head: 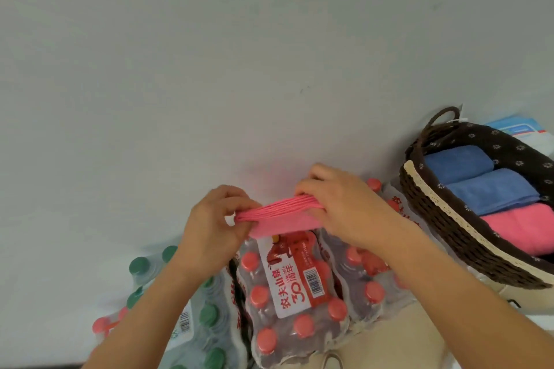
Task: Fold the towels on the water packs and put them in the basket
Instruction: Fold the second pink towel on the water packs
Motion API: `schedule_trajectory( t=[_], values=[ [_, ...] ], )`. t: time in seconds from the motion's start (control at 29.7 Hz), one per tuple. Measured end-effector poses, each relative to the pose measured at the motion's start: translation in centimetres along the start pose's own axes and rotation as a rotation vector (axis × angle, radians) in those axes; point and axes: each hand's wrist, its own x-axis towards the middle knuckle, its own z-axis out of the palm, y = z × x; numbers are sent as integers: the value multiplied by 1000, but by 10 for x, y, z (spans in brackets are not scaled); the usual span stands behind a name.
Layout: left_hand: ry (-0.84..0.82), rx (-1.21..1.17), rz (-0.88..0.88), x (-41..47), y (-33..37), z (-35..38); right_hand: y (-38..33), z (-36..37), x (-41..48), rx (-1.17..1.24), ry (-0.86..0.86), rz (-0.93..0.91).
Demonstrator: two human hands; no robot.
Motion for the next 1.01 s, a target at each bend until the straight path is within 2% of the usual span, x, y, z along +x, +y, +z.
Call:
schedule_trajectory(
  t=[0.07, 0.17, 0.27, 0.34, 0.5, 0.74, 1.01],
  values=[
    [103, 46, 151, -11, 3, -1, -1, 0, -7, -88, 96, -85],
    [50, 175, 236, -41, -11, 20, 4, 33, -33, -151, 3, -123],
    [-149, 297, 253, -84, -34, 53, 12, 78, -70, -219, -118, -215],
    [-220, 330, 250, -109, -41, 68, 16, 95, -92, -234, -104, -246],
    [-181, 457, 245, -136, -32, 85, 7, 104, -120, -197, 28, -219],
    [-249, 663, 163, -133, -30, 94, -8, 128, -122, -173, -134, -195],
    [-244, 588, 330, -141, -23, 84, -6, 105, -123, -164, -205, -304]
  ],
)
